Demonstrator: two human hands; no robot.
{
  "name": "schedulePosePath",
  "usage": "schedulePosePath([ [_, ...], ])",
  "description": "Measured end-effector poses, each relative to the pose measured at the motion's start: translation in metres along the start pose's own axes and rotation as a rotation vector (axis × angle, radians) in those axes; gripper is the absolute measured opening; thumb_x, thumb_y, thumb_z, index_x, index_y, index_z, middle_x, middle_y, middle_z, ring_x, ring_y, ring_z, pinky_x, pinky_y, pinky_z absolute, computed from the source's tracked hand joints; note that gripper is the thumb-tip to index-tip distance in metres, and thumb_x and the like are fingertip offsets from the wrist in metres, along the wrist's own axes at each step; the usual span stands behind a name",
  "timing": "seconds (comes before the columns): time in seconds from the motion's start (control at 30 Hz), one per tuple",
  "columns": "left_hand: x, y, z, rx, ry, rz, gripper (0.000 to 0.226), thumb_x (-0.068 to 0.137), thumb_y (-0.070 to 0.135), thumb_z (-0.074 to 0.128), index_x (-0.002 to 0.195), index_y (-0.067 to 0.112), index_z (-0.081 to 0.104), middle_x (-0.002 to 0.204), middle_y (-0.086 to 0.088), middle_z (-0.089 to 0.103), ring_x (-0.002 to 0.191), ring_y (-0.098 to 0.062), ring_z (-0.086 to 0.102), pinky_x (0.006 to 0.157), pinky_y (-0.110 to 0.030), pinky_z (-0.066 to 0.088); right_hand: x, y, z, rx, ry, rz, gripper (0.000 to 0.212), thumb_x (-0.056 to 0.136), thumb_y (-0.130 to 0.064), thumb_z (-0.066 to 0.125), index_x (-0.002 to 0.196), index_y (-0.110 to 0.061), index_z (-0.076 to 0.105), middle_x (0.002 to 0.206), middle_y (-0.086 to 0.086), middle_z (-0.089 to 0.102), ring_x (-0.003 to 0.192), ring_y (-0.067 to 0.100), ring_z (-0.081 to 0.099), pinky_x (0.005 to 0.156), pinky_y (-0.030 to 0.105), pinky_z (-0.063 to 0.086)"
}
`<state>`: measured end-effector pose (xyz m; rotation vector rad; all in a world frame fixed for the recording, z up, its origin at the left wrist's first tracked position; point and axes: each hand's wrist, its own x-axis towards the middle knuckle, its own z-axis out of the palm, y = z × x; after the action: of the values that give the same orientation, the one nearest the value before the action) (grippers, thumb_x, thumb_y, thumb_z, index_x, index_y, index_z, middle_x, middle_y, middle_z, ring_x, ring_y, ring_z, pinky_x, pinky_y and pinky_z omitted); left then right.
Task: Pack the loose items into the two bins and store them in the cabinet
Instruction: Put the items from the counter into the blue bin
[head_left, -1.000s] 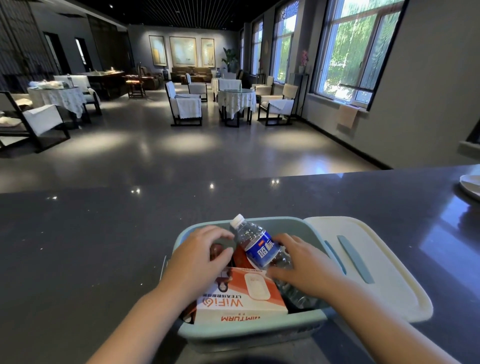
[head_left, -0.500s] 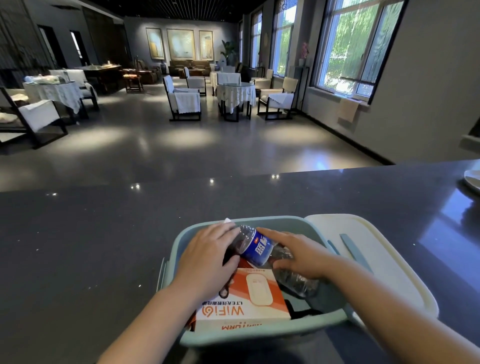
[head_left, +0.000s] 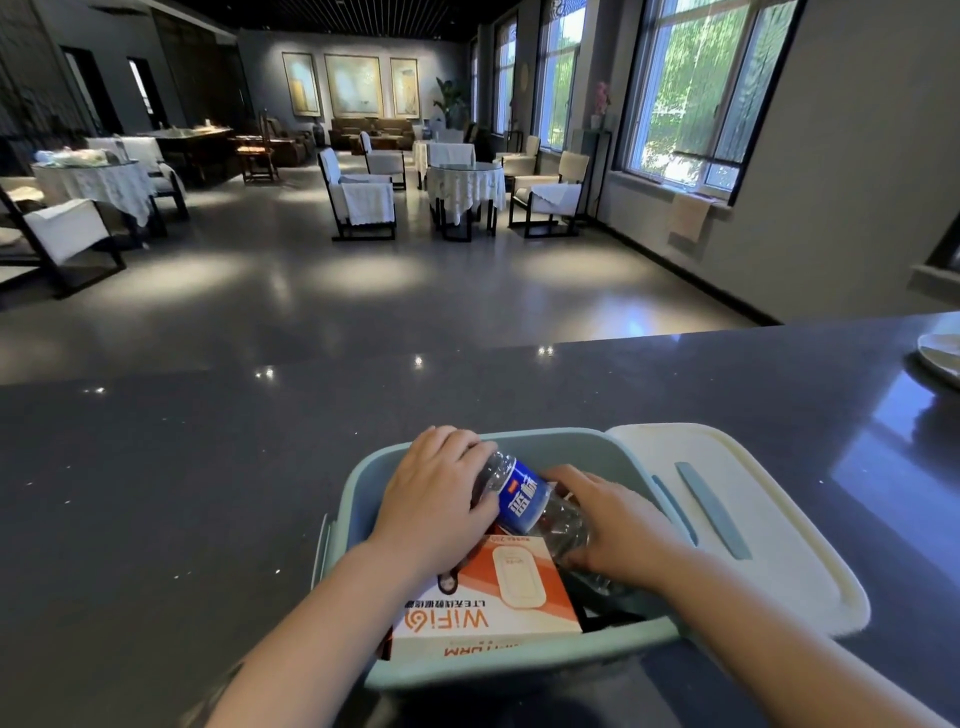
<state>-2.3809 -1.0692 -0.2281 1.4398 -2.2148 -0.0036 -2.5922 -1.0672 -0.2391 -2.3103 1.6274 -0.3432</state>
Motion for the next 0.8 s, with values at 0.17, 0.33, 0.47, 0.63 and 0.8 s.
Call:
schedulePosePath([
  [0.17, -0.002, -0.003, 0.001, 0.011, 0.007, -0.011, 0.052, 0.089, 0.053, 0.049, 0.135, 0.032, 0.041, 0.131, 0.015, 0.043, 0.126, -0.002, 0.029, 0.109, -0.02, 0.009, 0.009, 0.004, -0.008, 0.031, -0.076, 0.001, 0.079, 0.072, -0.029, 0.08, 0.137, -0.04, 0.035, 0.131, -0.01, 0.055, 0.117, 0.011, 0.054, 0.091, 0.031, 0.051],
  [0.33, -0.009, -0.008, -0.003, -0.117, 0.019, -0.108, 0.051, 0.08, 0.054, 0.062, 0.125, 0.034, 0.047, 0.117, 0.02, 0.043, 0.113, 0.006, 0.031, 0.104, -0.022, 0.032, 0.029, 0.004, -0.018, 0.089, -0.111, -0.096, 0.071, 0.074, -0.027, 0.079, 0.135, -0.037, 0.044, 0.126, -0.012, 0.058, 0.114, 0.005, 0.053, 0.099, 0.032, 0.048],
  [0.47, -0.013, -0.01, -0.005, -0.293, 0.0, -0.211, 0.044, 0.078, 0.047, 0.068, 0.117, 0.037, 0.052, 0.108, 0.025, 0.041, 0.101, 0.006, 0.046, 0.068, -0.013, 0.045, 0.037, 0.002, -0.019, 0.161, -0.167, -0.159, 0.071, 0.074, -0.033, 0.08, 0.136, -0.033, 0.045, 0.124, -0.014, 0.058, 0.11, -0.001, 0.052, 0.099, 0.026, 0.045],
  [0.63, -0.012, -0.014, -0.005, -0.456, 0.022, -0.265, 0.039, 0.084, 0.038, 0.064, 0.122, 0.035, 0.055, 0.112, 0.026, 0.048, 0.105, 0.014, 0.044, 0.076, -0.013, 0.047, 0.035, 0.012, -0.014, 0.356, -0.091, -0.117, 0.058, 0.077, -0.039, 0.076, 0.13, -0.032, 0.051, 0.122, -0.017, 0.057, 0.114, -0.001, 0.054, 0.096, 0.031, 0.052],
  [0.8, -0.006, -0.019, -0.005, -0.45, 0.038, -0.301, 0.029, 0.086, 0.033, 0.063, 0.116, 0.03, 0.061, 0.11, 0.022, 0.053, 0.101, 0.01, 0.047, 0.075, -0.01, 0.042, 0.036, 0.008, -0.005, 0.344, -0.052, -0.09, 0.047, 0.086, -0.036, 0.067, 0.13, -0.033, 0.051, 0.121, -0.017, 0.056, 0.115, 0.0, 0.053, 0.093, 0.025, 0.051],
])
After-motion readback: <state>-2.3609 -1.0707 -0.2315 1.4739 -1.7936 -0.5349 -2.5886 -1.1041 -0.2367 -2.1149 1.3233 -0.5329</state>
